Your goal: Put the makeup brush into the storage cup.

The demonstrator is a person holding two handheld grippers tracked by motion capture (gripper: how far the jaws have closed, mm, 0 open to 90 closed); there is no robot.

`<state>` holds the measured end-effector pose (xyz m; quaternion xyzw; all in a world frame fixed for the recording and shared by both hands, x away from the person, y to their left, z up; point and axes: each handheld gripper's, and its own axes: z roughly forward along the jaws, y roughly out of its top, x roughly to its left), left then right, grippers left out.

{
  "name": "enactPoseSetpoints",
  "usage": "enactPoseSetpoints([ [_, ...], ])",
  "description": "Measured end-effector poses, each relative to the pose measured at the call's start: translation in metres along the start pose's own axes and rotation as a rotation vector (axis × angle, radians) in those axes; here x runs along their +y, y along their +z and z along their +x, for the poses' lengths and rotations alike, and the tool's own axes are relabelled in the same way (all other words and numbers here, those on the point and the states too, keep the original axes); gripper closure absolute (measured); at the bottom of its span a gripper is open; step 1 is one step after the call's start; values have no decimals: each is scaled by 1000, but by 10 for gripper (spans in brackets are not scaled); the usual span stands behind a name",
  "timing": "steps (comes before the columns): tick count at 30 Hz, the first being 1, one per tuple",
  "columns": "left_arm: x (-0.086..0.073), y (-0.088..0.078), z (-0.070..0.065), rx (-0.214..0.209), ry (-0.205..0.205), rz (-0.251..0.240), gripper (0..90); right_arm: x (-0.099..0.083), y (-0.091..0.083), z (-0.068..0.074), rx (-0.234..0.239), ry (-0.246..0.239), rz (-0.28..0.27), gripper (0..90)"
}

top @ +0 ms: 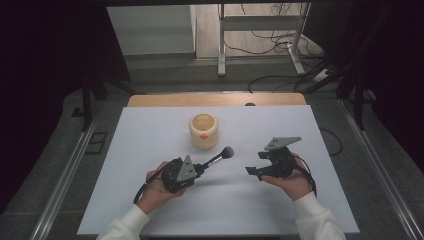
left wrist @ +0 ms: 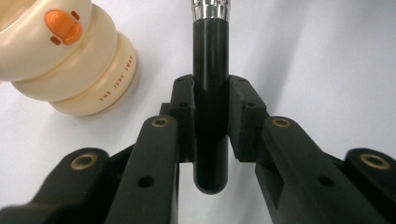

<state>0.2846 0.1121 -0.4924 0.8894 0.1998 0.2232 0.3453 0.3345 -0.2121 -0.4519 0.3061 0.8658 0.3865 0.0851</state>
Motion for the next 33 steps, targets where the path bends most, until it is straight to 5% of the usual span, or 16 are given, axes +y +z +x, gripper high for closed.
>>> enactPoseSetpoints([
  [2,-1,-1,2,-14,-42,-20,743,0,1,1,2,-5,-14,251],
  [16,-2,-3,7,-1,-127,-55,743,-1,12,7,50,60,-92,254],
  [33,0,-4,6,8,-150,-89,743,0,19,11,87,115,-181,262],
])
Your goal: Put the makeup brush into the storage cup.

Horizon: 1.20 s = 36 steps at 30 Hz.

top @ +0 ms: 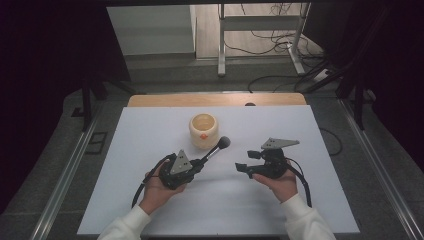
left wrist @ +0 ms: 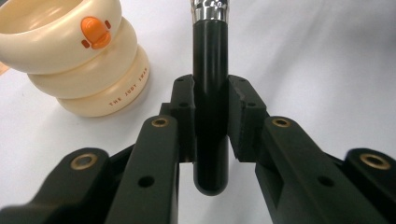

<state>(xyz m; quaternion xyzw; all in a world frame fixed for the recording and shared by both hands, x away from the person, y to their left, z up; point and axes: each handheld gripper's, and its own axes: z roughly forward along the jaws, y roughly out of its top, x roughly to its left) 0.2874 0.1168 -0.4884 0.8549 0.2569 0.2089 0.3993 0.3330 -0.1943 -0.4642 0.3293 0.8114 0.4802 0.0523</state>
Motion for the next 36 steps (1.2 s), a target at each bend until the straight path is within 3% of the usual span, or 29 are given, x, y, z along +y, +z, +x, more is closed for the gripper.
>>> enactPoseSetpoints([
  [19,2,2,-3,0,1,-16,743,1,11,7,4,9,-42,262],
  [36,4,6,-9,1,15,-27,743,10,39,19,26,-6,-70,272],
])
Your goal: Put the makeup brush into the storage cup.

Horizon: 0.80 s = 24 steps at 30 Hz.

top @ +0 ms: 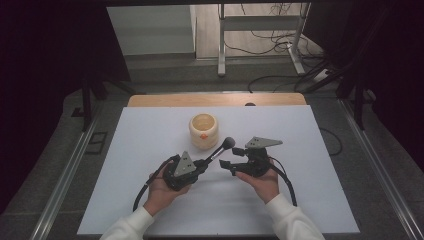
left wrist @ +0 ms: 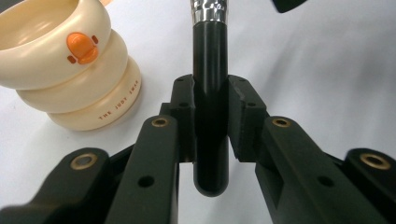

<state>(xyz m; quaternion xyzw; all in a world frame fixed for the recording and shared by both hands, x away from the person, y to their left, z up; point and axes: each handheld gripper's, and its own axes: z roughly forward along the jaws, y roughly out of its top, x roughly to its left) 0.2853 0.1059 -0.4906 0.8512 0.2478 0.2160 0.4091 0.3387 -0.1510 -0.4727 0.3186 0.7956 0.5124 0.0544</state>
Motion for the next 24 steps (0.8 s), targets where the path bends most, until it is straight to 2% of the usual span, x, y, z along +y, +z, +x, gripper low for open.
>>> enactPoseSetpoints([
  [3,0,1,-1,3,0,-1,743,2,5,-1,26,28,-19,278],
  [4,0,0,-1,4,0,-5,743,2,8,-1,53,47,-37,293],
  [6,1,1,-1,6,0,-8,743,2,11,-1,60,54,-39,297],
  [10,1,2,-4,5,9,-10,742,2,15,1,94,70,-60,362],
  [11,1,3,-6,2,11,-10,743,3,15,2,115,72,-78,446],
  [12,1,3,-6,2,11,-10,742,3,15,2,115,72,-78,446],
  [13,2,3,-7,-1,13,-14,741,2,16,2,132,79,-87,559],
  [15,2,3,-7,1,13,-17,741,2,16,1,146,89,-94,584],
  [17,2,3,-7,2,8,-26,739,2,16,-1,204,130,-103,643],
  [19,1,4,-8,3,13,-21,735,3,15,-1,258,146,-116,700],
  [24,1,8,-9,-8,17,-20,699,4,15,0,261,133,-110,705],
])
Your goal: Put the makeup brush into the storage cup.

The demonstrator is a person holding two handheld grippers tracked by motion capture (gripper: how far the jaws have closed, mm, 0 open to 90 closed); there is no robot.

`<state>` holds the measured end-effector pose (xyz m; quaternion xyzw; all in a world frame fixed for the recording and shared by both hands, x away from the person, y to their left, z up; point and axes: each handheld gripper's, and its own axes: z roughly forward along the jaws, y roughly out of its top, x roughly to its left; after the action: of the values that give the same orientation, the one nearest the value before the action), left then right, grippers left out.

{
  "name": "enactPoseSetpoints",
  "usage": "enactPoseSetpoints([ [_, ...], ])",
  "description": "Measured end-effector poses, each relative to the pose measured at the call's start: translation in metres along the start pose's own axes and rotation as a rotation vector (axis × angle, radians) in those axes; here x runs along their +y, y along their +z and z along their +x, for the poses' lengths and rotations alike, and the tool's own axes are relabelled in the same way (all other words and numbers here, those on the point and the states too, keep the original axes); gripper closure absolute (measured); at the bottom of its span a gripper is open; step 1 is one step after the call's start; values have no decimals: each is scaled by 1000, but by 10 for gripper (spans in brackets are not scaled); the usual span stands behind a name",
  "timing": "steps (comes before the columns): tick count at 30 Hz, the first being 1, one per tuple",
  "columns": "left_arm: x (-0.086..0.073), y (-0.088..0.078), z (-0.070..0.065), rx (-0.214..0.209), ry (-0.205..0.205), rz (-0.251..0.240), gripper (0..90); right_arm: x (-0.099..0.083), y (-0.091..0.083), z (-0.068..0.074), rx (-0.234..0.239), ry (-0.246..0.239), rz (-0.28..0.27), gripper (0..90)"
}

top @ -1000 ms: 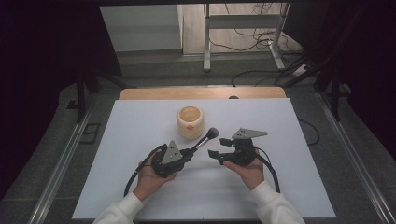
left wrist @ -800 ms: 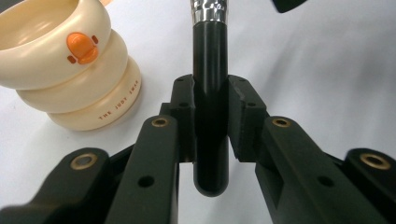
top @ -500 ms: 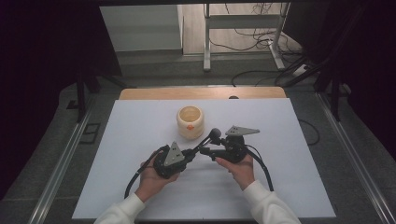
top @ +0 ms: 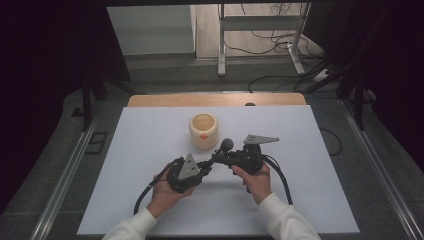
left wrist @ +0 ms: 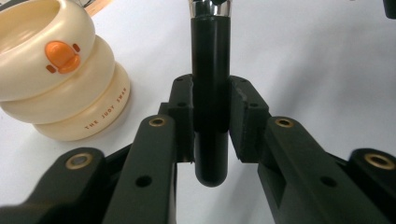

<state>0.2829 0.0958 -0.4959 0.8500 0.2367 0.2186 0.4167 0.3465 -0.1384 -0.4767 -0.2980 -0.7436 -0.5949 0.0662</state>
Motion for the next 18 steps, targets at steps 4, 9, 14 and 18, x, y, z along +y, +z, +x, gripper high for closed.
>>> enactPoseSetpoints([
  [4,-1,1,1,2,-16,4,536,1,-1,1,-8,-14,6,707],
  [9,-1,-5,2,-2,-70,-38,344,4,-8,2,-32,-30,-21,708],
  [14,-4,-7,6,-37,-141,-12,214,6,-14,1,-39,-32,-32,708],
  [18,-6,-11,8,-41,-158,-8,180,8,-16,2,-45,-41,-38,708],
])
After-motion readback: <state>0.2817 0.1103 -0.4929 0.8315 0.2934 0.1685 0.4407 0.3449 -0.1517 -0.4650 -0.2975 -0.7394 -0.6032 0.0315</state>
